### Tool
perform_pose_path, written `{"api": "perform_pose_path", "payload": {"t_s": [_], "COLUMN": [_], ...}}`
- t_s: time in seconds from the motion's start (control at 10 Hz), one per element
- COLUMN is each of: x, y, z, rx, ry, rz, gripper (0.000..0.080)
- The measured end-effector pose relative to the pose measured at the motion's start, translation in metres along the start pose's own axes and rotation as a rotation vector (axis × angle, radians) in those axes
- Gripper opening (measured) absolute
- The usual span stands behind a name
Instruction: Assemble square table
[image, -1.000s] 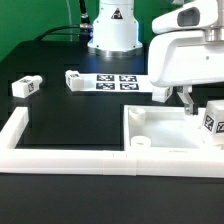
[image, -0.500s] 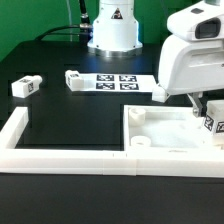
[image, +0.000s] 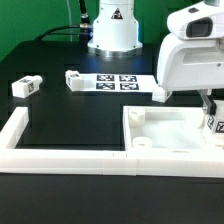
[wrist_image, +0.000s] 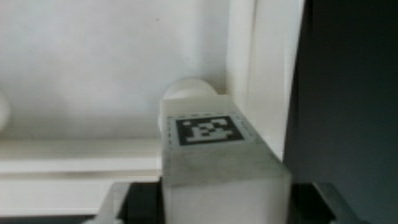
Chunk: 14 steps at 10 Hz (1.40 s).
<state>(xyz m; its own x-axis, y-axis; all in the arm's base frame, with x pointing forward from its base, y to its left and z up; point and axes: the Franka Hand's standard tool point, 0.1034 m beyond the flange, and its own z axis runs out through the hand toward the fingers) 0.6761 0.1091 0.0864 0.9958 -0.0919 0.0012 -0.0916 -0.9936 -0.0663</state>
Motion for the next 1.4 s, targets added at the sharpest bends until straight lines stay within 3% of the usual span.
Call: {"api": "perform_pose_path", "payload": {"t_s": [0.1, 0.3, 0.7, 0.8, 0.9, 1.2, 1.3, 1.4], "x": [0.001, 0.0, 0.003, 0.004, 0.003, 0.003, 0.003, 0.003], "y": [0.001, 0.005, 0.008, 0.009, 0.008, 0.007, 0.001, -0.002], "z": [0.0, 0.001, 0.0, 0.001, 0.001, 0.001, 0.001, 0.001], "rx": [0.0, 0.025, 0.126, 0.14, 0.14, 0.133, 0.122, 0.107], "ry": [0.005, 0.073, 0.027, 0.016, 0.007, 0.015, 0.036, 0.058], "rz": [0.066, 0.317, 0.945, 1.022, 1.14, 1.057, 0.93, 0.751], "gripper": [0.0298, 0.0298, 0.0298, 0.0298, 0.0298, 0.0299, 0.0522, 0.0522]}}
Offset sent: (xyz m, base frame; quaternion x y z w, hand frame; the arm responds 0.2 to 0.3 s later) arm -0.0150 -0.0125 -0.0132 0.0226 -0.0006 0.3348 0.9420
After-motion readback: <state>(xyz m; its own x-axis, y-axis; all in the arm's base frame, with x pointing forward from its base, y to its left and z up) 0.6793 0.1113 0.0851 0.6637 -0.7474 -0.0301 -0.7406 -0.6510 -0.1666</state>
